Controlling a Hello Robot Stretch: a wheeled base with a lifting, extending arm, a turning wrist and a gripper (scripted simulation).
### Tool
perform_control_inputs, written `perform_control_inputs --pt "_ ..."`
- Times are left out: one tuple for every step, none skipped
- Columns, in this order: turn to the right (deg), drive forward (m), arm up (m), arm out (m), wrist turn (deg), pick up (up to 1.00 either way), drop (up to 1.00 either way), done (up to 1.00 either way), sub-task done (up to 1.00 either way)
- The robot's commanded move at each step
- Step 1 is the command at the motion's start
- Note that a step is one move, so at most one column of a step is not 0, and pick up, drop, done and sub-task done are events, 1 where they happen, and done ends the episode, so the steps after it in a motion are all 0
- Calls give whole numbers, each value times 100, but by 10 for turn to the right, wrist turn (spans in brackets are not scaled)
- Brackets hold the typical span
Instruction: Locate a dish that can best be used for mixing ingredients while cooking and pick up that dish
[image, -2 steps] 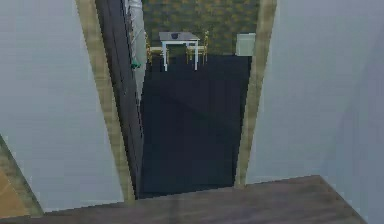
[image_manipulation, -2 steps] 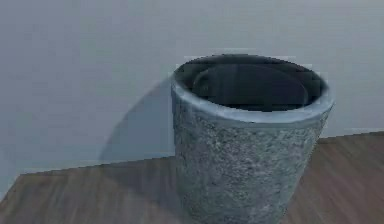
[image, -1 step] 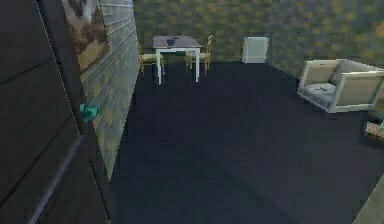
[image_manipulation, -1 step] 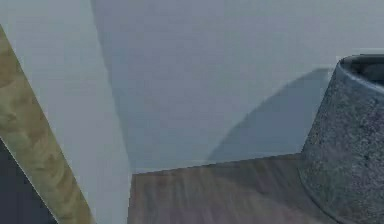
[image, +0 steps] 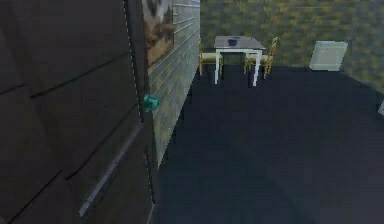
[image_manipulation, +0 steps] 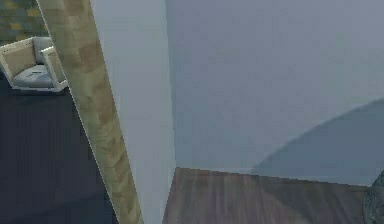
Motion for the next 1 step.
perform_control_inputs --pt "-30 0 0 0 0 0 0 0 0"
